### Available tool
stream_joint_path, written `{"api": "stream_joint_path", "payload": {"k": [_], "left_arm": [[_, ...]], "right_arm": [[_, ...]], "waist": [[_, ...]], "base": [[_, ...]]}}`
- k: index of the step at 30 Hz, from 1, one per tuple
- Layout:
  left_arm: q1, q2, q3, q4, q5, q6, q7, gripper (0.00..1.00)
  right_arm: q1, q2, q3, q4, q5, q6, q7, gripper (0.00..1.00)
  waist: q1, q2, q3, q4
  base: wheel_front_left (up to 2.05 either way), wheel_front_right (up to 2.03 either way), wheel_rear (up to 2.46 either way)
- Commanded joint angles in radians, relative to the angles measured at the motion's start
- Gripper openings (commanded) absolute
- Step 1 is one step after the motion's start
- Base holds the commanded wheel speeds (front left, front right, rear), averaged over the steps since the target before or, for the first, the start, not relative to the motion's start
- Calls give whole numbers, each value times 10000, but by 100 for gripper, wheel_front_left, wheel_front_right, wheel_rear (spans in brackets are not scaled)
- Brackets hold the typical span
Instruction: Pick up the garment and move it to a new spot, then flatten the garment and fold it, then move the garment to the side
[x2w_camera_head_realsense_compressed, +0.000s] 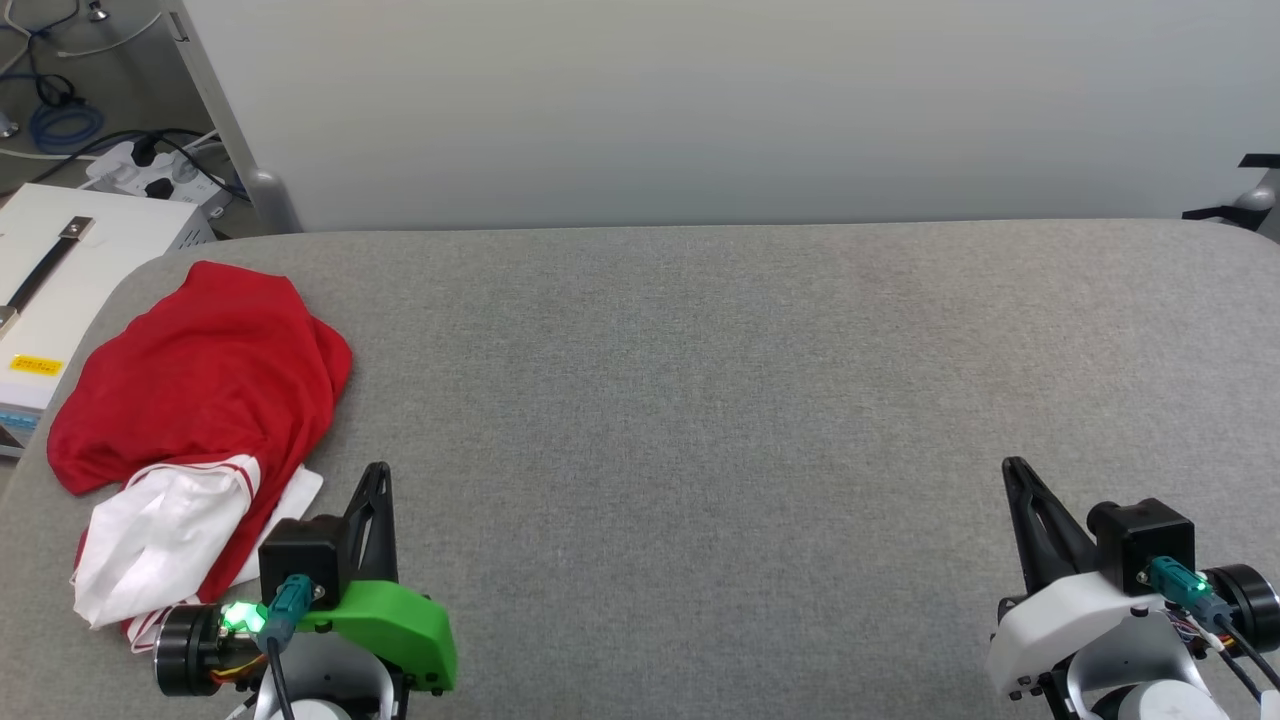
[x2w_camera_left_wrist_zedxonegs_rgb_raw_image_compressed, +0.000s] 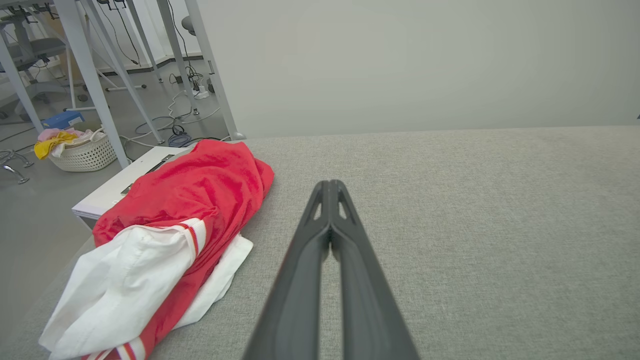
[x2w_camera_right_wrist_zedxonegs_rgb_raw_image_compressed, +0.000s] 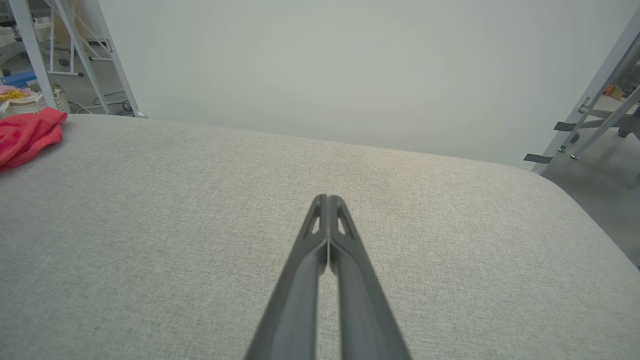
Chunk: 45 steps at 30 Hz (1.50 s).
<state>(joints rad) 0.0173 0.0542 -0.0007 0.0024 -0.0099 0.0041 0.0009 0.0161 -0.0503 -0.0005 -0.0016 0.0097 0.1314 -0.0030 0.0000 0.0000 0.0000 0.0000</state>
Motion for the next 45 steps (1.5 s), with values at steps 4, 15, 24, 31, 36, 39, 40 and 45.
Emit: {"api": "stream_joint_path", "payload": {"k": [4, 15, 24, 31, 36, 39, 40, 45], "left_arm": [[-173, -40, 7, -24, 99, -41, -9, 0], [-173, -40, 7, -24, 99, -41, -9, 0], [4, 1, -51, -21, -22, 70, -61, 100], [-10, -1, -162, -77, -78, 229, -203, 100], [-12, -3, -231, -106, -135, 328, -309, 100], [-13, -4, -267, -121, -171, 378, -373, 100], [-14, -4, -277, -123, -180, 390, -392, 100], [-24, -6, -330, -142, -227, 446, -498, 100]], "right_arm": [[-161, 1, 5, 16, -97, -7, 30, 0], [-161, 1, 5, 16, -97, -7, 30, 0], [-3, 0, -46, -22, 54, 0, -60, 100], [-15, 0, -135, -94, 208, -1, -200, 100], [-17, 0, -181, -160, 319, -1, -305, 100], [-13, 0, -203, -205, 384, -1, -368, 100], [-13, 0, -209, -221, 403, -1, -386, 100], [0, 0, -229, -306, 531, -1, -490, 100]], "waist": [[0, 0, 0, 0], [0, 0, 0, 0], [0, 0, 8, -1], [0, 0, 23, 3], [0, 0, 25, 4], [0, 0, 27, 5], [0, 0, 28, 6], [0, 0, 35, 5]], "base": [[0, 0, 0], [0, 0, 0], [0, 0, 0], [0, 0, 0], [0, 0, 0], [0, 0, 0], [0, 0, 0], [0, 0, 0]]}}
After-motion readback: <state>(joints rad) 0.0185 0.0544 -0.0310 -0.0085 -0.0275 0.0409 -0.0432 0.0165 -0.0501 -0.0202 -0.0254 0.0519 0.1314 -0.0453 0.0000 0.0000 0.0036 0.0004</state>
